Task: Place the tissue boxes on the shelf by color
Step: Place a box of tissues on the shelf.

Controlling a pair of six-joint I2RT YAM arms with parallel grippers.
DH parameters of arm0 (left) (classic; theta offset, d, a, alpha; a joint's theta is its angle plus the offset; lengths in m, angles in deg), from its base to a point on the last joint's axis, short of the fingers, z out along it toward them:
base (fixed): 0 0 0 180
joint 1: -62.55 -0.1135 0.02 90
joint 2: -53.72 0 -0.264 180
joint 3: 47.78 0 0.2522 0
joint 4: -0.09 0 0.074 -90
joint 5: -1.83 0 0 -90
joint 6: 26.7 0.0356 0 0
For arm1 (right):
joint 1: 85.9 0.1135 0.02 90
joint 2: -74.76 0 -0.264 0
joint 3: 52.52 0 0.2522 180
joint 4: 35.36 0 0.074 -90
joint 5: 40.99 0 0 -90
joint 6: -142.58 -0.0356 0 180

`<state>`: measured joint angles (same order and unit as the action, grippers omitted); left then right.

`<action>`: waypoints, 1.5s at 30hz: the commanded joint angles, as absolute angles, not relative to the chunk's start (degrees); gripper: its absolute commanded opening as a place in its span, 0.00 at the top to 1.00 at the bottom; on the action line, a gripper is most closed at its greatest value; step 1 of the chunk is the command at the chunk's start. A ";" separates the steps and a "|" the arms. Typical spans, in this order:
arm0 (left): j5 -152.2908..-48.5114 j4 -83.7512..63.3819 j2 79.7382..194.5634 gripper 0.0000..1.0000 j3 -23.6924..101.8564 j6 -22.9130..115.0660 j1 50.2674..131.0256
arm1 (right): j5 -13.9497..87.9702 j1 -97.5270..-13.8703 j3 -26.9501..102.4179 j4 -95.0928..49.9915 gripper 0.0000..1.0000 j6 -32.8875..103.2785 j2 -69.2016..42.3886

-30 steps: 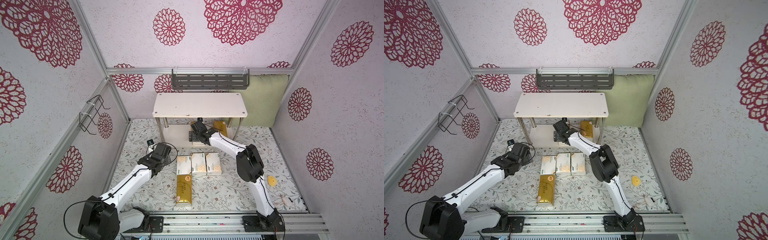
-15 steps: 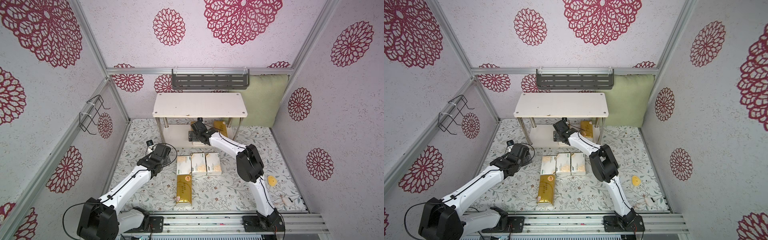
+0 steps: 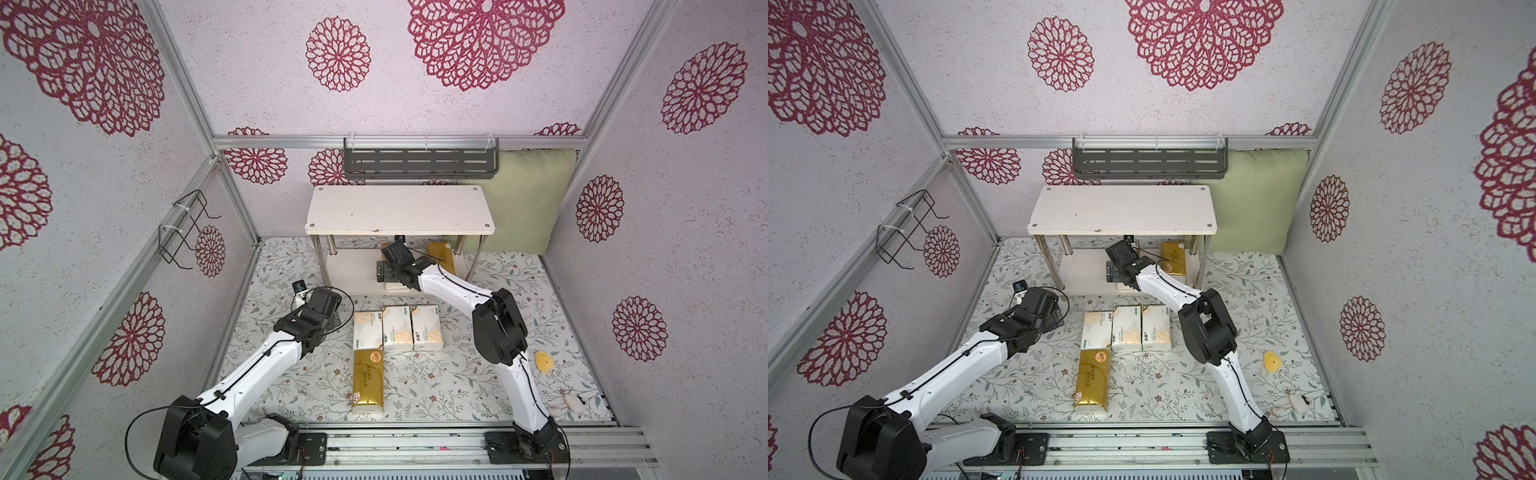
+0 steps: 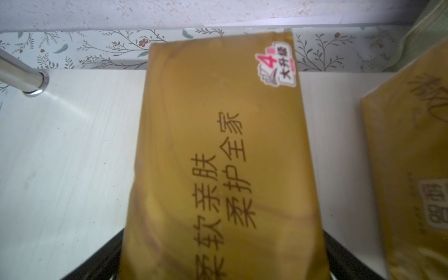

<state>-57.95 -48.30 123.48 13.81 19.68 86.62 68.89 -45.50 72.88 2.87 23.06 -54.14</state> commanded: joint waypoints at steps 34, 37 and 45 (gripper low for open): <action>-58.79 -48.73 121.80 0.03 13.53 17.92 87.33 | 72.39 -44.46 66.32 -1.06 0.01 23.19 -41.75; -59.20 -48.97 121.71 0.03 13.27 17.43 87.67 | 72.12 -44.39 64.24 -1.76 0.01 23.18 -40.44; -59.74 -50.12 120.61 0.02 12.47 15.80 89.26 | 70.90 -43.89 52.66 -6.44 0.01 23.08 -32.25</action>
<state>-59.31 -48.80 121.84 13.29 17.01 88.37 70.24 -44.34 55.35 -3.67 23.06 -38.06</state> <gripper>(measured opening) 0.975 0.991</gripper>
